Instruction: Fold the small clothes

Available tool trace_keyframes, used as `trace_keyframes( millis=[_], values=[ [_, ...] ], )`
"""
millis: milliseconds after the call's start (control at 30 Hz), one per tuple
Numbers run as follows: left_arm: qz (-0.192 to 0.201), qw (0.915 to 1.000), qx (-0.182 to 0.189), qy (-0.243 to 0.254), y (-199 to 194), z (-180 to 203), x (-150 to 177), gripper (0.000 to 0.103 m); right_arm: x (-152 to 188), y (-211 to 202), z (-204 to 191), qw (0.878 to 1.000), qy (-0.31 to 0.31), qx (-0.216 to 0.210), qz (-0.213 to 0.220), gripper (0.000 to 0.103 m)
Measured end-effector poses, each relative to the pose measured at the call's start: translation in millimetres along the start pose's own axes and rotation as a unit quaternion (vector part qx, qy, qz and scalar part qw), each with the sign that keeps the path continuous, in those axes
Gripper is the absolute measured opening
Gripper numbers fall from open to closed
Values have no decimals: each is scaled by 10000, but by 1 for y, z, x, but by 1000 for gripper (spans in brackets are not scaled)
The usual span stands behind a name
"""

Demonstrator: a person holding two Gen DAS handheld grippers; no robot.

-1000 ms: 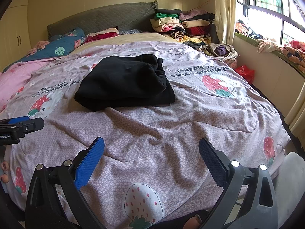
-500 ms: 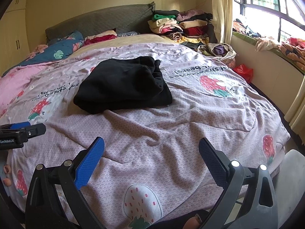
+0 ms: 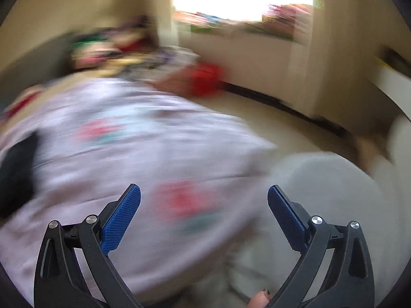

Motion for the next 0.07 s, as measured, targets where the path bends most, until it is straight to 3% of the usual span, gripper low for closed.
trace_keyframes(
  millis=[33,67],
  values=[
    [145,9993,-303,-169,2,-36,-18,93,-3,25,41,9983,258,513,-109,98],
    [400,9944,-901,-369,3,-89,-41,93,-2,50,85,9919,474,1124,-367,98]
  ],
)
Point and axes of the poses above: each gripper's, at about its wrist camera, not at the fingertips, and y roughly the way its jaws point, z to its right, x to its underside, the point moved 7 cm from there along y, roughly the way its jaws point, and after that the axes turned 13 degrees about z, right-handed, at the moved point
